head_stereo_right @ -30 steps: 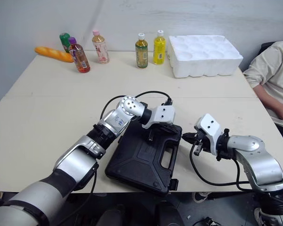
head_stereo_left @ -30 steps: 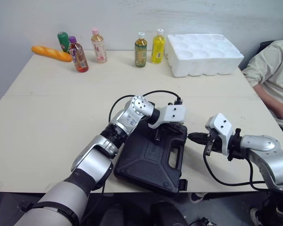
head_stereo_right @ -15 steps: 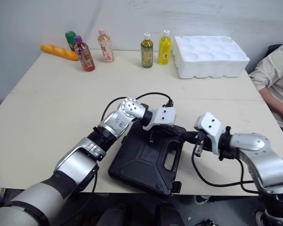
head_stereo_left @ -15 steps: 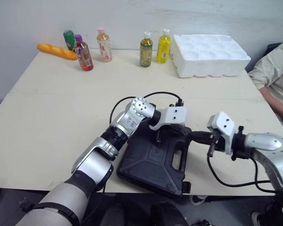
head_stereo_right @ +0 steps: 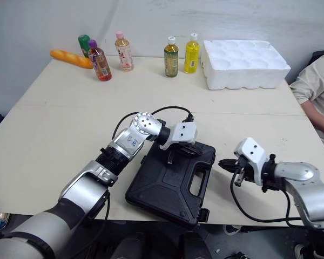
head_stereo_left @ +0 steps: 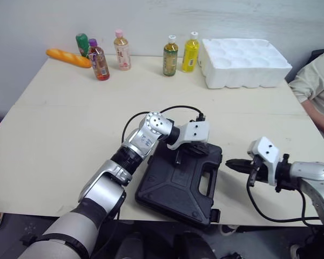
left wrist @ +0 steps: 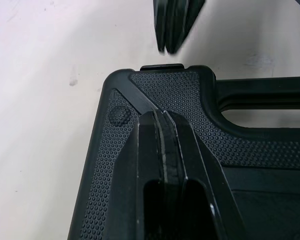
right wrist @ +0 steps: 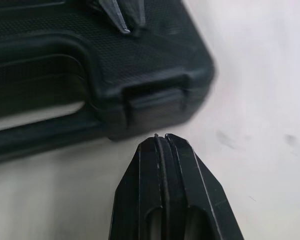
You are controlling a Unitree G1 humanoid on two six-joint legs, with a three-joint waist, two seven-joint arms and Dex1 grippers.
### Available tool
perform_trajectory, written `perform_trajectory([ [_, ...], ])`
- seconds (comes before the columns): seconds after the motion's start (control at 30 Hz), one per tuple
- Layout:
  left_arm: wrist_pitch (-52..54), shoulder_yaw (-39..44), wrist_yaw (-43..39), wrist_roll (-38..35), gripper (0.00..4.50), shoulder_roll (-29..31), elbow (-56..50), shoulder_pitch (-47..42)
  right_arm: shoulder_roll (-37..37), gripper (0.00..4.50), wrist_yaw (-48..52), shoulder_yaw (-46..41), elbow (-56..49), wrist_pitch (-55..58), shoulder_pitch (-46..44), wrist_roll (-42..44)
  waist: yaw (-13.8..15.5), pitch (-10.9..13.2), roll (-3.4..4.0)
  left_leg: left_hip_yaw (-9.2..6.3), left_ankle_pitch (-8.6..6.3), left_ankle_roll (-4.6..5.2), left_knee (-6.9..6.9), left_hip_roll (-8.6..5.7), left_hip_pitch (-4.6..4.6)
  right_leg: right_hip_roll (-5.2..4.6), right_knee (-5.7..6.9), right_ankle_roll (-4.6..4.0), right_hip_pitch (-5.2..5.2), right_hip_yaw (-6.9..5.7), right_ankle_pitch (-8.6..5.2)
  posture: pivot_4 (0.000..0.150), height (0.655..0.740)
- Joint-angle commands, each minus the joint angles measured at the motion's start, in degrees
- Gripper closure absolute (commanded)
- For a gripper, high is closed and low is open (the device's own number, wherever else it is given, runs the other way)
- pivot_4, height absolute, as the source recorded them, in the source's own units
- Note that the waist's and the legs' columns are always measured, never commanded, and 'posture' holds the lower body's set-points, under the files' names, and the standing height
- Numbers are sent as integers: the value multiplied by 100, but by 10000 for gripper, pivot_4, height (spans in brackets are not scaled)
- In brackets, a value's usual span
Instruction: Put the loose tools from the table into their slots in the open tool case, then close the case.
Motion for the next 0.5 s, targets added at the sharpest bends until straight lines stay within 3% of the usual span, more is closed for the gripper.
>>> perform_trajectory([
  [0.03,188,-539,-91,502,44410,61,421,313,123,45000,-70,80,-285,85,-343,126,0,1,0,-1,0,0,0,0,0,0,-1,0,0,-2,0,1500,7400],
  [0.37,201,-537,-116,501,44410,82,339,345,-22,45000,-14,12,-515,271,-273,97,-33,3,4,-3,0,0,-2,0,3,2,2,0,0,-2,0,1500,7400],
  [0.5,626,-90,-568,-106,44410,291,-373,255,-464,45000,118,-361,-671,262,131,67,-15,11,17,-5,0,0,-6,0,-2,2,-5,0,-2,-4,0,1500,7400],
])
